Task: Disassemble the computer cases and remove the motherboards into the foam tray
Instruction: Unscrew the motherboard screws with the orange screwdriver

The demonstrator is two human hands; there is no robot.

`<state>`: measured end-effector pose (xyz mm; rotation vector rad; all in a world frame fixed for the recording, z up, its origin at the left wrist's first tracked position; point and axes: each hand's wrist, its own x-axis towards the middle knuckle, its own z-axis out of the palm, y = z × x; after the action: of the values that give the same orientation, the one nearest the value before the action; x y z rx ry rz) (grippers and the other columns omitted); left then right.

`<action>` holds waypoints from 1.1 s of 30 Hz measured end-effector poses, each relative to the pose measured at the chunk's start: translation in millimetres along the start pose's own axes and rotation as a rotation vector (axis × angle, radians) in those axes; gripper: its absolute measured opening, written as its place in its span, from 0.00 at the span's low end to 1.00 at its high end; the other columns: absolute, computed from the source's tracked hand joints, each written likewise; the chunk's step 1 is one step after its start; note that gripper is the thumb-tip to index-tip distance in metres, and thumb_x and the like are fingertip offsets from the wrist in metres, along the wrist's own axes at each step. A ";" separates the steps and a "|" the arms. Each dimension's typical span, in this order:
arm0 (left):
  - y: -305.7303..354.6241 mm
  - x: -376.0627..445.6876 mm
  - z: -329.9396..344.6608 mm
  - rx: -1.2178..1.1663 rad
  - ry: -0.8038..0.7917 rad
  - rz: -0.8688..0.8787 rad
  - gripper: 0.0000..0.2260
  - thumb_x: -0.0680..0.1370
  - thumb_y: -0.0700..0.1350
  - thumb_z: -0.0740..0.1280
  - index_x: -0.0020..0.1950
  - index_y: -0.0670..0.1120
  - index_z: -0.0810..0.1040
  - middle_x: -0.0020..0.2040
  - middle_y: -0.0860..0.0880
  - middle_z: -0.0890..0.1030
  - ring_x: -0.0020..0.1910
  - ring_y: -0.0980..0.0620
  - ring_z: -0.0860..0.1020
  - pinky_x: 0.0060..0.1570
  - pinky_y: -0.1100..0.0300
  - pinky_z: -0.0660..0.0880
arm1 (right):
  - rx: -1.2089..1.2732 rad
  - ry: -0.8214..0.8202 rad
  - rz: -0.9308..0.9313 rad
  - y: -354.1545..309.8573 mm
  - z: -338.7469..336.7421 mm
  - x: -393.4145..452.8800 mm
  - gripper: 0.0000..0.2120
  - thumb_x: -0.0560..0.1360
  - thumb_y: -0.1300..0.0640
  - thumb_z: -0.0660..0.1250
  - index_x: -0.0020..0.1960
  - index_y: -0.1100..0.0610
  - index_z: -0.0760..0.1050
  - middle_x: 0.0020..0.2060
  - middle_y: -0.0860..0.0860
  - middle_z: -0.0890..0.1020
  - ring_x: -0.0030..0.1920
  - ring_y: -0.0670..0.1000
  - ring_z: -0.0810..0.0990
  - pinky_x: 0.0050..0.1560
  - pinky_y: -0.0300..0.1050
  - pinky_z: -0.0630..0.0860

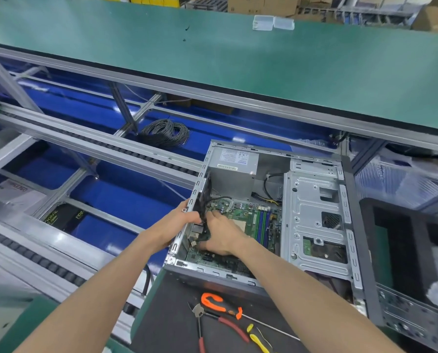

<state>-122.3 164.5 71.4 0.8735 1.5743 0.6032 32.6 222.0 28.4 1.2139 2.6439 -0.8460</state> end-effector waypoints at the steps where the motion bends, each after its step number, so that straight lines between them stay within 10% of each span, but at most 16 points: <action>1: -1.0 1.1 0.1 -0.015 -0.006 -0.012 0.31 0.64 0.56 0.70 0.67 0.58 0.71 0.61 0.54 0.79 0.57 0.58 0.78 0.48 0.61 0.71 | 0.001 0.009 0.010 -1.1 1.0 1.8 0.38 0.71 0.45 0.74 0.72 0.61 0.64 0.65 0.58 0.71 0.61 0.62 0.75 0.57 0.56 0.77; 11: -10.0 13.2 -6.0 -0.043 -0.023 -0.056 0.27 0.63 0.54 0.69 0.62 0.60 0.71 0.61 0.53 0.77 0.54 0.55 0.79 0.46 0.56 0.74 | -0.095 0.031 0.155 13.6 -23.2 -1.1 0.17 0.67 0.63 0.65 0.56 0.60 0.70 0.41 0.53 0.78 0.39 0.52 0.80 0.39 0.47 0.81; 17: -7.9 10.6 -1.4 -0.032 -0.015 -0.072 0.37 0.64 0.54 0.67 0.72 0.62 0.58 0.63 0.60 0.67 0.56 0.62 0.70 0.53 0.58 0.65 | -0.447 0.095 0.307 45.6 -61.8 2.6 0.18 0.75 0.53 0.68 0.60 0.64 0.75 0.55 0.61 0.78 0.55 0.61 0.77 0.53 0.54 0.78; 21: -8.9 10.8 -2.2 -0.016 0.003 -0.093 0.48 0.63 0.54 0.67 0.81 0.58 0.49 0.78 0.52 0.58 0.75 0.49 0.59 0.66 0.46 0.58 | -0.449 -0.088 0.407 63.0 -64.6 14.0 0.24 0.78 0.52 0.65 0.68 0.65 0.69 0.65 0.64 0.72 0.64 0.63 0.72 0.62 0.58 0.75; 28: -10.1 11.6 0.0 -0.017 0.003 -0.079 0.45 0.63 0.55 0.67 0.79 0.57 0.53 0.64 0.58 0.63 0.64 0.54 0.63 0.60 0.51 0.59 | -0.402 -0.292 0.488 75.1 -61.4 34.4 0.27 0.80 0.60 0.60 0.76 0.65 0.57 0.72 0.63 0.62 0.71 0.66 0.65 0.68 0.62 0.65; 33: -5.5 7.1 1.9 -0.028 0.008 -0.067 0.39 0.63 0.54 0.66 0.73 0.60 0.57 0.55 0.61 0.68 0.49 0.63 0.68 0.45 0.60 0.65 | -0.408 -0.291 0.434 77.8 -67.2 37.0 0.19 0.80 0.65 0.58 0.71 0.66 0.66 0.68 0.64 0.69 0.66 0.62 0.71 0.65 0.54 0.74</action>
<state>-121.8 166.8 62.5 0.7955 1.5924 0.5798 72.8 323.1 38.6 1.3496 2.0707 -0.3531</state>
